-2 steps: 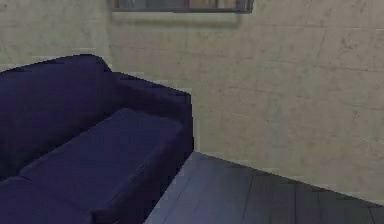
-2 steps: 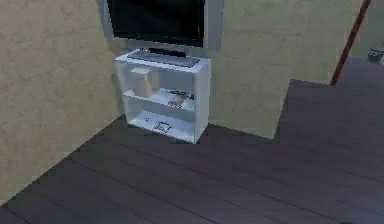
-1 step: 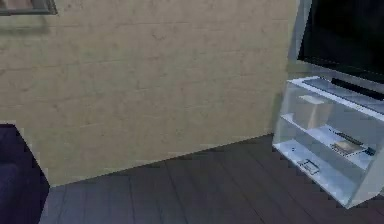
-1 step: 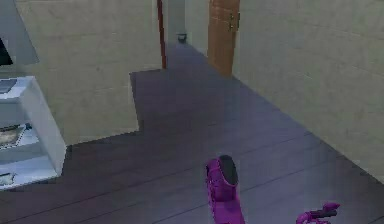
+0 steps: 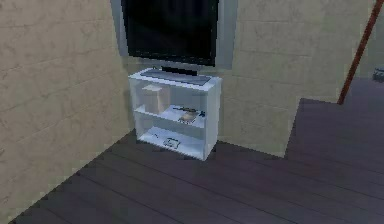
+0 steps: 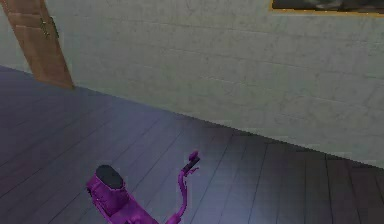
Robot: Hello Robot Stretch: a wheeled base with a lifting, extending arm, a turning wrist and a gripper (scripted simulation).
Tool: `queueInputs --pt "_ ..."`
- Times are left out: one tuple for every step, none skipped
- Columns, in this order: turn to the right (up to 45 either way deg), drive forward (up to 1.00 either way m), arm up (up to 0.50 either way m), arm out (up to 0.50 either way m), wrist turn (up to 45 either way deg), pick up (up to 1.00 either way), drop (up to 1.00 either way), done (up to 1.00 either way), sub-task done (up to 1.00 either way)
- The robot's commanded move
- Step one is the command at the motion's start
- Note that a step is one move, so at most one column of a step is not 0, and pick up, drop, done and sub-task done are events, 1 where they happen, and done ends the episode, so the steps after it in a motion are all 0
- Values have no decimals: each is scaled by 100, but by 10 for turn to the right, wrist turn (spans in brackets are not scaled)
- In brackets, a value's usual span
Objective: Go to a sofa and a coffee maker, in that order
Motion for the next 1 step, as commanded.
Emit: queueInputs --pt "150 0 0 0 0 0 0 0 0"
